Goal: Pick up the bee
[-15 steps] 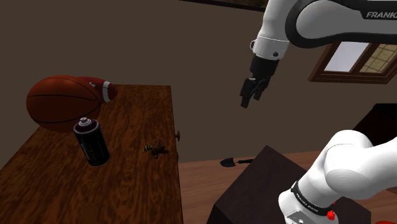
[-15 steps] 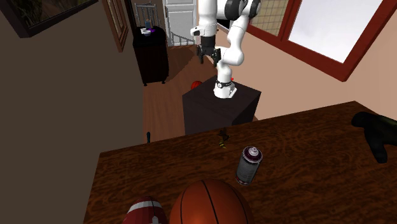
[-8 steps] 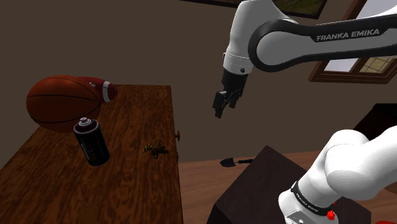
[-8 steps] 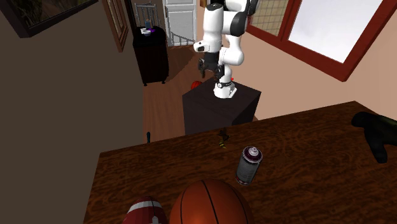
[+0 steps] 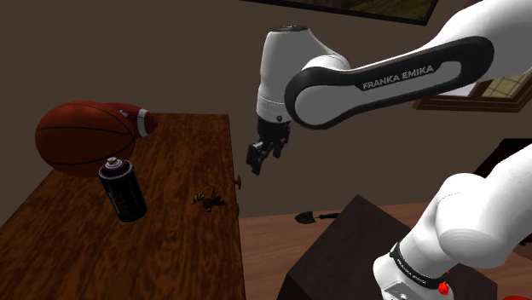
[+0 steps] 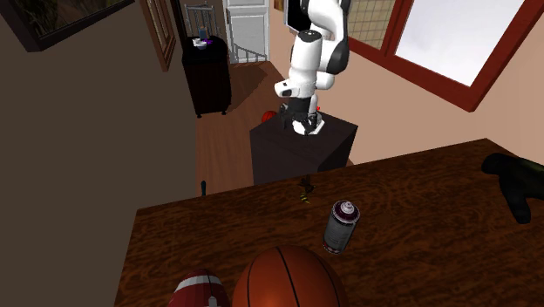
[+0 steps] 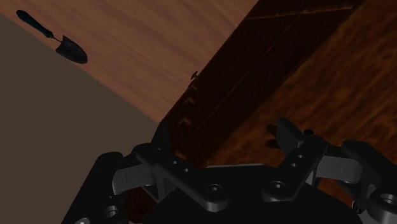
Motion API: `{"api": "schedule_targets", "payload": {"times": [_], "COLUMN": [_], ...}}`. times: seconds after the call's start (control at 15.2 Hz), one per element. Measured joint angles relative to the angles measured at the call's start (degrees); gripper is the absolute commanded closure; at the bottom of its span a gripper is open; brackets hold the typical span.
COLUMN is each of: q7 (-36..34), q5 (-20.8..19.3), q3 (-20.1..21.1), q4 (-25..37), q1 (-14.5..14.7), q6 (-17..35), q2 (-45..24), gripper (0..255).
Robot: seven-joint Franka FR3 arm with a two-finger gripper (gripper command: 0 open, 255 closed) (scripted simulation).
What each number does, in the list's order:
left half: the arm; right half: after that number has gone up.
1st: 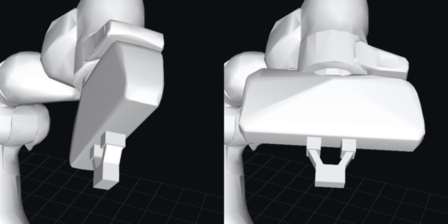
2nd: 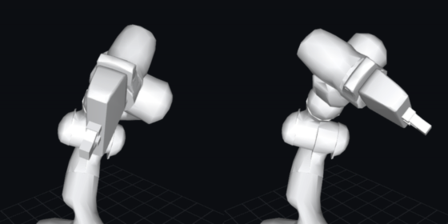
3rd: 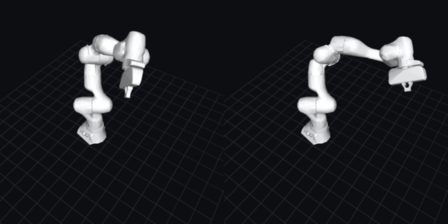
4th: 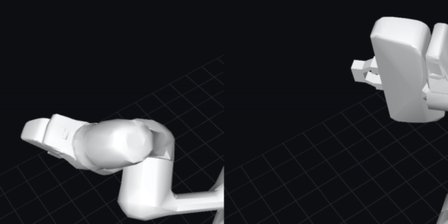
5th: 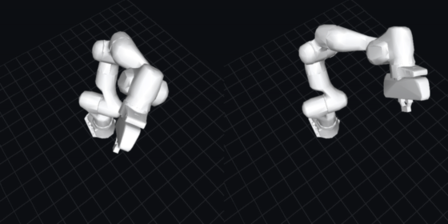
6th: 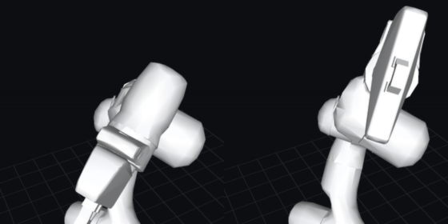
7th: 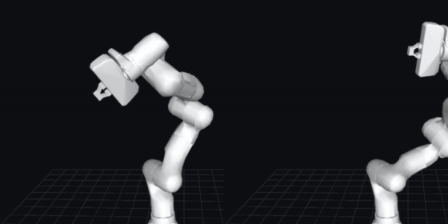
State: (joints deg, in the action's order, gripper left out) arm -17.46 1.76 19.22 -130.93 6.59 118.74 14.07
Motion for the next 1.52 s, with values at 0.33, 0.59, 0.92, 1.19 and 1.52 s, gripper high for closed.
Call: {"api": "schedule_targets", "payload": {"times": [0.33,0.59,0.92,1.19,1.52], "q7": [-5.6,-10.5,-16.1,-18.3,-19.6], "q5": [-6.2,-12.6,-21.2,-24.4,-25.9], "q3": [3.5,5.1,4.9,4.2,3.5], "q4": [6.2,12.6,22.4,26.1,25.3], "q1": [0.6,2.3,6.2,8.4,8.8], "q6": [4.2,5.7,6.3,6.7,9.3], "q2": [-10.7,-19.6,-31.8,-36.7,-38.7], "gripper": [0,0,0,0,0]}}
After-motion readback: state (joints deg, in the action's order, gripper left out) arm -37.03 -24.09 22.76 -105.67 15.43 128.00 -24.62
